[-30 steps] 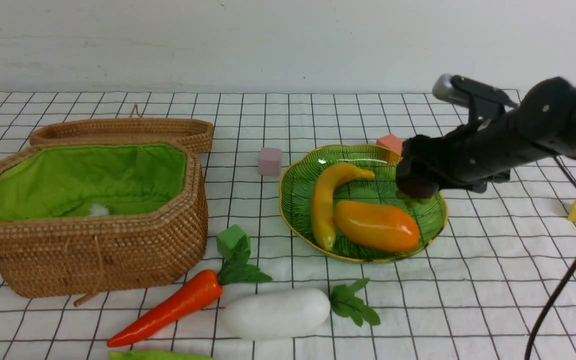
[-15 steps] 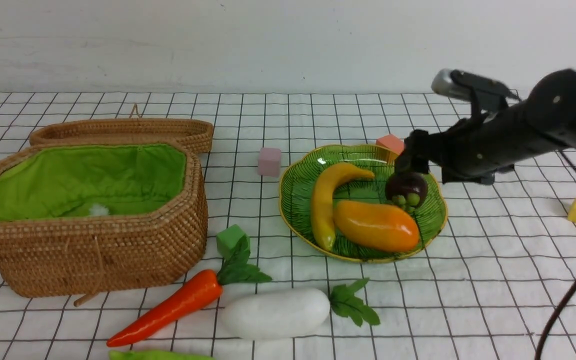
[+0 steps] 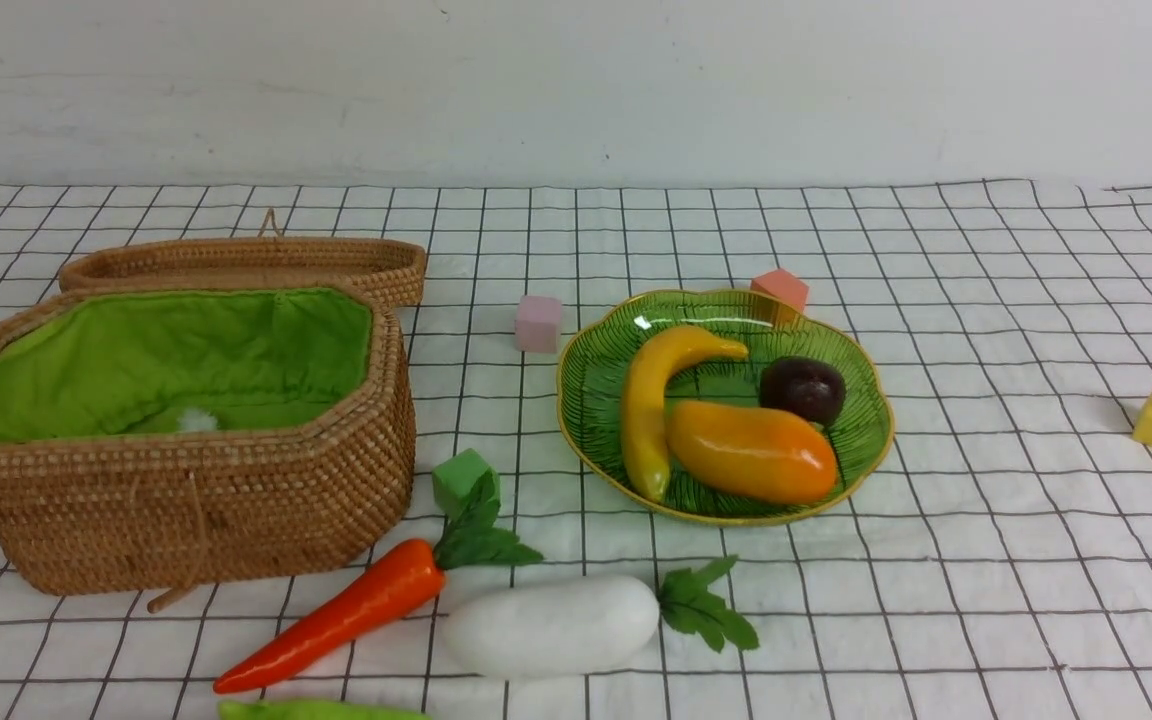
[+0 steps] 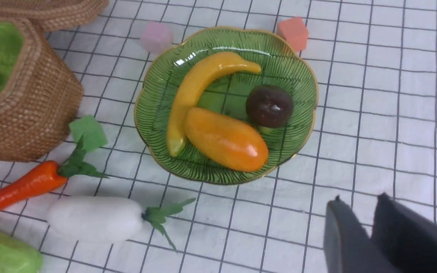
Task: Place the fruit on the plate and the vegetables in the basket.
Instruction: Take a chayote with your left arm and place it on the basket on the left.
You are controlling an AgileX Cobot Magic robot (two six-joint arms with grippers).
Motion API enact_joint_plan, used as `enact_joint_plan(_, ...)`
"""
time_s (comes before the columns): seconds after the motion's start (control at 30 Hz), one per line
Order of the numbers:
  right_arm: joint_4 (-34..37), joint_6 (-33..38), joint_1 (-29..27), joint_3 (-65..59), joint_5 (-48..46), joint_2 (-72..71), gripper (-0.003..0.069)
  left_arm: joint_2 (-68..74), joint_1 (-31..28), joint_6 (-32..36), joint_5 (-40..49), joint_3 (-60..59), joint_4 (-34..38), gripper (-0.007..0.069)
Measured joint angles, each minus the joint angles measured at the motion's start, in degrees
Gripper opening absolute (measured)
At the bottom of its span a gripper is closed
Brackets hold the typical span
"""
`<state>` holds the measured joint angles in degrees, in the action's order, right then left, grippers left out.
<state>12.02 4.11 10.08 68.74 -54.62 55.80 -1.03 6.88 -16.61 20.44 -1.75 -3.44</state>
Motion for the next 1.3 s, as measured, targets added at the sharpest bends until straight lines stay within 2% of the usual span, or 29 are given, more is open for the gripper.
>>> enact_joint_plan(0.03, -0.1, -0.1, 0.0, -0.6, 0.1, -0.8, 0.0076, 0.0, 0.0, 0.0, 0.0, 0.0, 0.0, 0.0239)
enact_joint_plan(0.07, -0.2, -0.6, 0.0, -6.8, 2.7, -7.4, 0.0008, 0.0, 0.0, 0.0, 0.0, 0.0, 0.0, 0.0239)
enact_joint_plan(0.1, -0.2, -0.6, 0.0, -6.8, 2.7, -7.4, 0.0004, 0.0, 0.0, 0.0, 0.0, 0.0, 0.0, 0.0239)
enact_joint_plan(0.13, -0.5, -0.7, 0.0, -12.9, 5.6, -13.1, -0.0008, 0.0, 0.0, 0.0, 0.0, 0.0, 0.0, 0.0239)
enact_joint_plan(0.37, -3.5, -1.2, 0.0, -37.1, 19.0, -25.7, -0.0008, 0.0, 0.0, 0.0, 0.0, 0.0, 0.0, 0.0239)
enact_joint_plan(0.5, -3.5, -1.4, 0.0, -43.1, 23.9, -26.8, -0.0008, 0.0, 0.0, 0.0, 0.0, 0.0, 0.0, 0.0239)
enact_joint_plan(0.83, -4.8, -1.4, -0.1, -51.3, 23.8, -28.2, -0.0006, 0.0, 0.0, 0.0, 0.0, 0.0, 0.0, 0.0239)
enact_joint_plan(1.13, -11.3, -2.3, -5.4, -61.0, 24.6, -53.4, -0.0002, 0.0, 0.0, 0.0, 0.0, 0.0, 0.0, 0.0239)
enact_joint_plan(1.3, -12.6, -2.5, -6.3, -66.2, 26.7, -56.3, 0.0001, 0.0, 0.0, 0.0, 0.0, 0.0, 0.0, 0.0239)
